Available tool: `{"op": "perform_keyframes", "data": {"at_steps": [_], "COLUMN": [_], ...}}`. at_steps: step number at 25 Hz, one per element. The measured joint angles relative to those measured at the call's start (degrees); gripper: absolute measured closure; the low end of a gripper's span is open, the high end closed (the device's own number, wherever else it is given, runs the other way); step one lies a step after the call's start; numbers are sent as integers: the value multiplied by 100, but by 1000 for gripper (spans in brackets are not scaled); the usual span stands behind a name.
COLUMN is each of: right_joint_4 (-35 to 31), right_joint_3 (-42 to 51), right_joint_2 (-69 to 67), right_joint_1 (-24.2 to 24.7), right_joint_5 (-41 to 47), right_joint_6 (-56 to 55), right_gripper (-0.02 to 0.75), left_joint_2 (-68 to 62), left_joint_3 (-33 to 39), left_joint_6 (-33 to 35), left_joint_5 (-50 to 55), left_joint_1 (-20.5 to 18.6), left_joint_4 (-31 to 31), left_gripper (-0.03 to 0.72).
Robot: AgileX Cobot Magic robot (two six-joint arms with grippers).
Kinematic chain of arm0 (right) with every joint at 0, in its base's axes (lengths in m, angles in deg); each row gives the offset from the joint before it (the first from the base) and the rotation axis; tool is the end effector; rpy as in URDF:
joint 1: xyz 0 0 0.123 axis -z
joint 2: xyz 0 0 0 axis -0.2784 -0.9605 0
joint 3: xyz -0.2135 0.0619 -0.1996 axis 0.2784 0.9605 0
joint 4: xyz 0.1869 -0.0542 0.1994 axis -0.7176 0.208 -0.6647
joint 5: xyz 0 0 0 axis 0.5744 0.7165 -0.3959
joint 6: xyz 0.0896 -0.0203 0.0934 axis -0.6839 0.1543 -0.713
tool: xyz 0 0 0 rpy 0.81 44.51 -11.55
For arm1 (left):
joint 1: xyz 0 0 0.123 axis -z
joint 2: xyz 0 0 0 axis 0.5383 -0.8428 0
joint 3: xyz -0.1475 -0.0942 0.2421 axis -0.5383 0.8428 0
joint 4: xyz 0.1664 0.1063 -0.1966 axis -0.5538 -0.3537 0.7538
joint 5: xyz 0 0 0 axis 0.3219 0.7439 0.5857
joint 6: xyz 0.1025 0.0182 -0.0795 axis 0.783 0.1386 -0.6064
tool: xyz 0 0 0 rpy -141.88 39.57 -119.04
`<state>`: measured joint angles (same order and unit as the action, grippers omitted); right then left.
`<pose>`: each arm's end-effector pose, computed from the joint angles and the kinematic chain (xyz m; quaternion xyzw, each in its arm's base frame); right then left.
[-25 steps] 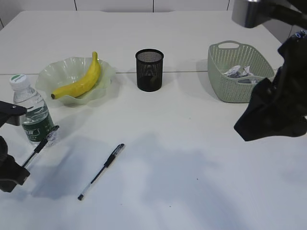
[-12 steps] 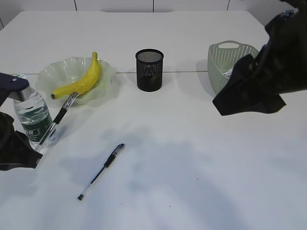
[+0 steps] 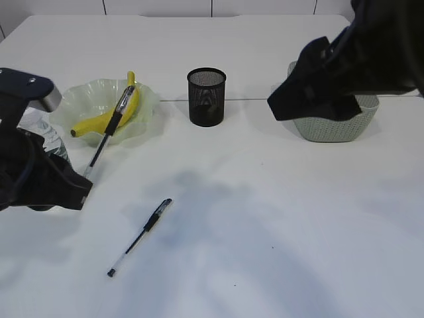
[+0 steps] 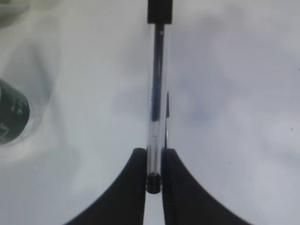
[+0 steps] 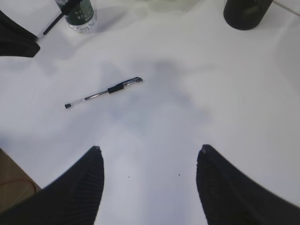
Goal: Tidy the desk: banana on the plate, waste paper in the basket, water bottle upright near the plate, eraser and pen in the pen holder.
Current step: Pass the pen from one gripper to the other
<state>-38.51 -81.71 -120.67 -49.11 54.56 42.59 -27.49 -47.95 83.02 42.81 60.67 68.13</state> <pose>0.2516 0.1766 0.3530 -0.3035 0.8791 0.1330 0.3426 0.2556 -0.1416 0.2013 0.1873 0.9243 -0.1126 0.3128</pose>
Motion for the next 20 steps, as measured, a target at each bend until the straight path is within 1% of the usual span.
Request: {"op": "perform_keyframes", "data": {"at_steps": [6, 14, 17, 20], "right_joint_4": [-230, -617, -702, -711], "right_joint_3": [0, 11, 83, 107], "right_joint_2": [0, 0, 0, 0], "right_joint_1": [0, 0, 0, 0], "right_joint_5": [-653, -1554, -1854, -1956], "right_joint_6": [-38, -48, -48, 58], "right_gripper": [277, 276, 277, 277], "left_joint_2": [0, 0, 0, 0], "left_joint_3": [10, 10, 10, 10], "left_joint_6": [0, 0, 0, 0], "left_joint_5": [-764, -1636, -2067, -2570], "left_joint_1": [293, 410, 578, 814], "left_joint_4": [0, 12, 1, -19], "left_gripper": [650, 650, 650, 650]}}
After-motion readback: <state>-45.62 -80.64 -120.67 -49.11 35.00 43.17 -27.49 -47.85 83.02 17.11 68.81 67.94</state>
